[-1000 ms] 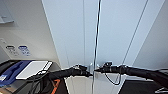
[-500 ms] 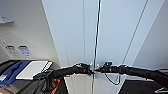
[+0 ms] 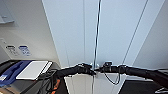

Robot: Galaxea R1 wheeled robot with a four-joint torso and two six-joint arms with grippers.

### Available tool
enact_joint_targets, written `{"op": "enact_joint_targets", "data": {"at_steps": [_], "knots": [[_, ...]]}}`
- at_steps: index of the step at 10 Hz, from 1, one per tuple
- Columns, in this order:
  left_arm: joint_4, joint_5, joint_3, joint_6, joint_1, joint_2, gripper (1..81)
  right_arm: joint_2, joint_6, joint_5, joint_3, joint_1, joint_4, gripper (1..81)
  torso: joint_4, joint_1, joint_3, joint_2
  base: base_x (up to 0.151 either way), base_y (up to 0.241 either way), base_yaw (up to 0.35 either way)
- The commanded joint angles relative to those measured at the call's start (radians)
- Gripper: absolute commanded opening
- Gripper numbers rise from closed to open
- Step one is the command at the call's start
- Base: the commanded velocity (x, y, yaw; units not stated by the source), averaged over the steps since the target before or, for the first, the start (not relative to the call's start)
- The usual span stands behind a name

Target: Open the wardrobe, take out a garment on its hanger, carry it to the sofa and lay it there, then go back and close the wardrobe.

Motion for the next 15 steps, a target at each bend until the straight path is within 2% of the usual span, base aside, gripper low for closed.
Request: {"op": "enact_joint_targets", "data": {"at_steps": [1, 3, 4, 7, 10, 12, 15], "knots": [[0.011, -0.082, 0.082, 0.01, -0.183, 0.064, 81.1, 0.028, 0.013, 0.001, 0.072, 0.14, 0.009, 81.1, 0.0, 0.0, 0.0, 0.0, 0.0, 0.0, 0.0], [0.008, -0.085, 0.275, 0.008, -0.157, 0.011, 81.1, 0.017, 0.019, 0.027, 0.151, 0.094, 0.009, 81.1, 0.0, 0.0, 0.0, 0.0, 0.0, 0.0, 0.0], [0.008, -0.111, 0.369, 0.01, -0.129, -0.026, 81.1, 0.009, 0.019, 0.043, 0.191, 0.069, 0.009, 81.1, 0.0, 0.0, 0.0, 0.0, 0.0, 0.0, 0.0], [0.01, -0.137, 0.637, 0.008, -0.037, -0.175, 81.1, -0.044, 0.018, 0.096, 0.318, -0.02, -0.002, 81.1, 0.0, 0.002, 0.0, 0.0, 0.0, 0.0, 0.0], [0.028, -0.157, 0.922, 0.013, 0.064, -0.388, 81.1, -0.101, 0.007, 0.11, 0.427, -0.098, -0.005, 81.1, 0.0, 0.003, 0.0, 0.001, 0.0, 0.0, 0.0], [0.106, -0.164, 1.067, 0.013, 0.17, -0.541, 81.1, -0.173, 0.002, 0.11, 0.516, -0.136, -0.006, 81.1, 0.0, 0.003, 0.0, 0.002, 0.0, 0.0, 0.0], [0.186, -0.165, 1.288, 0.011, 0.28, -0.75, 81.1, -0.293, -0.004, 0.099, 0.685, -0.208, -0.095, 81.1, 0.0, 0.003, 0.0, 0.002, 0.0, 0.0, 0.0]]}}
